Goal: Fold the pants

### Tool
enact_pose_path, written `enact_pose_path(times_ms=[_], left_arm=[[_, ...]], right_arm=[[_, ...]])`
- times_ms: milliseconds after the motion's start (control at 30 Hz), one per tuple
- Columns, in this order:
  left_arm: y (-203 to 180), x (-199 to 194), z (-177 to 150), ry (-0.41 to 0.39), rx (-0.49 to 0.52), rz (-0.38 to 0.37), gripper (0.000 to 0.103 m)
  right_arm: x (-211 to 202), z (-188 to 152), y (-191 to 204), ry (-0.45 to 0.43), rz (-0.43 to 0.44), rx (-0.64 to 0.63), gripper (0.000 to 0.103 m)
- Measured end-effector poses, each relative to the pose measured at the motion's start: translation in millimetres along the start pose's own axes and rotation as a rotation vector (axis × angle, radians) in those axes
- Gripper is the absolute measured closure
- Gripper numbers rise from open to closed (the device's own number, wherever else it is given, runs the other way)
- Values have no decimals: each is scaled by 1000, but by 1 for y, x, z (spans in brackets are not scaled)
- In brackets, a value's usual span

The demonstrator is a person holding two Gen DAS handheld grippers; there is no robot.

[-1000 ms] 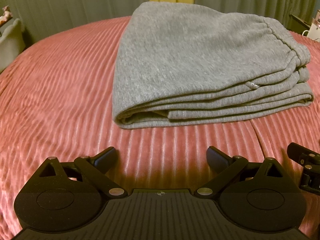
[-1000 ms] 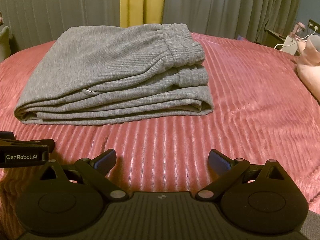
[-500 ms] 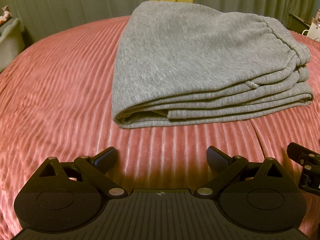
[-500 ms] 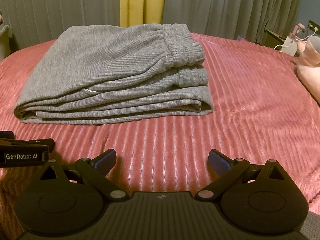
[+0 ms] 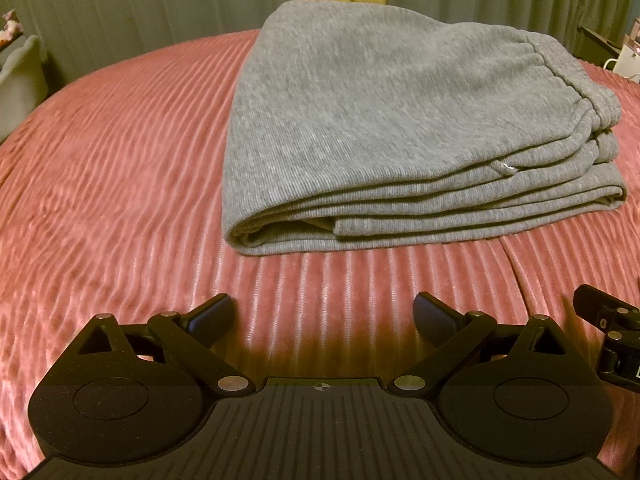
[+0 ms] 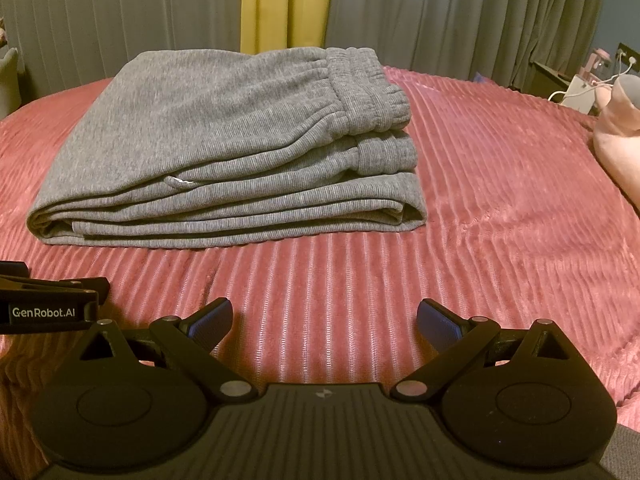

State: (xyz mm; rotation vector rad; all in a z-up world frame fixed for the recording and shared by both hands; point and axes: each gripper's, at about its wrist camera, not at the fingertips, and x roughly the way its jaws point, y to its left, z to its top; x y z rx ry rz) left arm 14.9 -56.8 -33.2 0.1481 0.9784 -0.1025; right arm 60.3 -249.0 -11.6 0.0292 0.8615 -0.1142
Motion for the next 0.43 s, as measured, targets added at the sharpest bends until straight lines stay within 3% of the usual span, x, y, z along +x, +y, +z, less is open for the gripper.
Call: enact_pose_path(times_ms=[267,433], left_arm=[[1,-2,-4,-13,-9,-24,2],[-1,-4,-6,-23,7,6,2]], right_arm=[[0,0,1,2,-4,-5,4],[0,-1,0,2,-6,-8,4]])
